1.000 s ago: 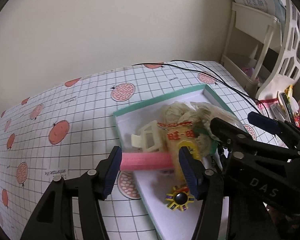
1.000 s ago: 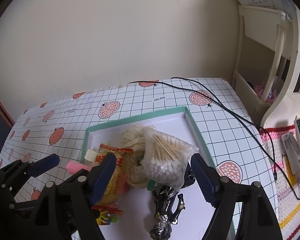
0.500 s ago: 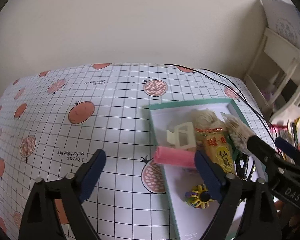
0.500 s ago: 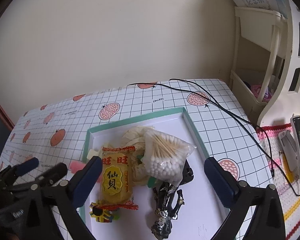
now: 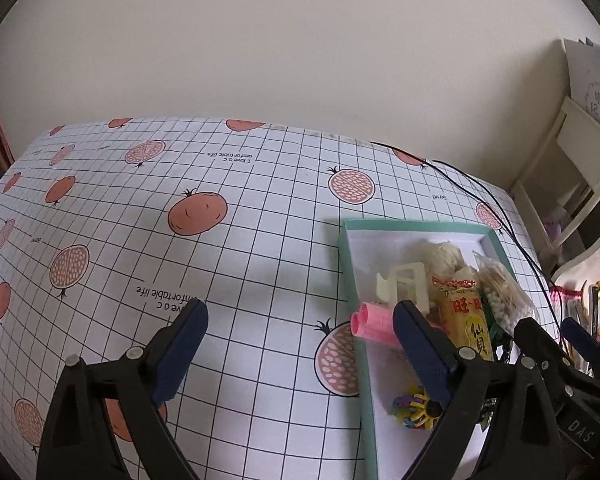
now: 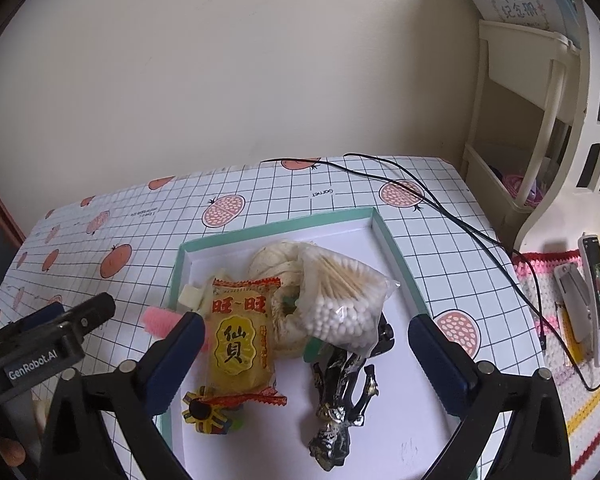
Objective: Organize objects
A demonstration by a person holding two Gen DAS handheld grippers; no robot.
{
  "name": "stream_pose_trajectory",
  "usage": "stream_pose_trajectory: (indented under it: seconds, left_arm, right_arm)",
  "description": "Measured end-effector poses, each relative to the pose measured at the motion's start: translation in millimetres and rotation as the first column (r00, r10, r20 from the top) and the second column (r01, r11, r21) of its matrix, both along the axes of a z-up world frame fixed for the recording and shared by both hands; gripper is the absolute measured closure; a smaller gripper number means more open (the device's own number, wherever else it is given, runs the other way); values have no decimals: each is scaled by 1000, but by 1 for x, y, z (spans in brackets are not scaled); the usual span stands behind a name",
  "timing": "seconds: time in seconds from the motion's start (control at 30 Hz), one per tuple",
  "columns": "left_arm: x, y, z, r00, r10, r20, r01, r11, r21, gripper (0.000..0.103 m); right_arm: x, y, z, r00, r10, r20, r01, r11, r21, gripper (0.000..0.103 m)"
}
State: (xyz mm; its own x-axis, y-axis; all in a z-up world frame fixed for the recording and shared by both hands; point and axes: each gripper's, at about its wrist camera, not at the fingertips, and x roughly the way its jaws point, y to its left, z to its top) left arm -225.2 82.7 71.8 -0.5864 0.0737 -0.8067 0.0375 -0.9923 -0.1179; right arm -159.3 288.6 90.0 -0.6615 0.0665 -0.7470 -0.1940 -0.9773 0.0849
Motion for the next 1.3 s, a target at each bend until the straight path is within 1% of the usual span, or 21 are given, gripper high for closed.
stream_pose_trajectory:
  seconds: [0.07, 0.2, 0.3, 0.43, 0.5, 0.6, 0.73, 0.87, 1.0, 1.3]
  left_arm:
    - [1, 0, -2, 1000, 0, 12, 1, 1000, -8, 9]
    - [9, 0, -1, 1000, -1, 6, 1, 1000, -24, 9]
    - [15, 2, 1, 999, -32, 0, 32, 999, -14, 9]
    - [24, 5, 5, 998, -55, -17, 54, 997, -51, 9]
    - [29, 3, 8, 998, -52, -25, 50, 997, -57, 9]
    - [35, -4, 10, 999, -41, -22, 40, 998, -43, 9]
    - [42, -14, 9, 1000, -12, -6, 12, 999, -44, 9]
    - [58, -18, 11, 1000, 6, -14, -7, 997, -73, 9]
    - [74, -24, 13, 1000, 2, -13, -2, 999, -54, 9]
    - [113, -27, 13, 1000, -5, -6, 5, 998, -62, 9]
  right_arm:
    - [3, -2, 1, 1000, -2, -2, 2, 1000, 0, 0]
    - [9, -6, 4, 1000, -3, -6, 3, 1000, 5, 0]
    - [16, -10, 8, 1000, -5, -12, 5, 1000, 6, 0]
    - [27, -13, 13, 1000, -7, -16, 7, 1000, 15, 0]
    - [32, -15, 15, 1000, -10, -19, 10, 1000, 18, 0]
    - [40, -18, 17, 1000, -10, -22, 10, 1000, 13, 0]
    - [50, -25, 18, 1000, -11, -19, 11, 1000, 11, 0]
    - [61, -30, 18, 1000, -15, -17, 15, 1000, 6, 0]
    - [74, -38, 17, 1000, -16, -10, 16, 1000, 7, 0]
    - [105, -48, 13, 1000, -25, 8, 25, 1000, -15, 0]
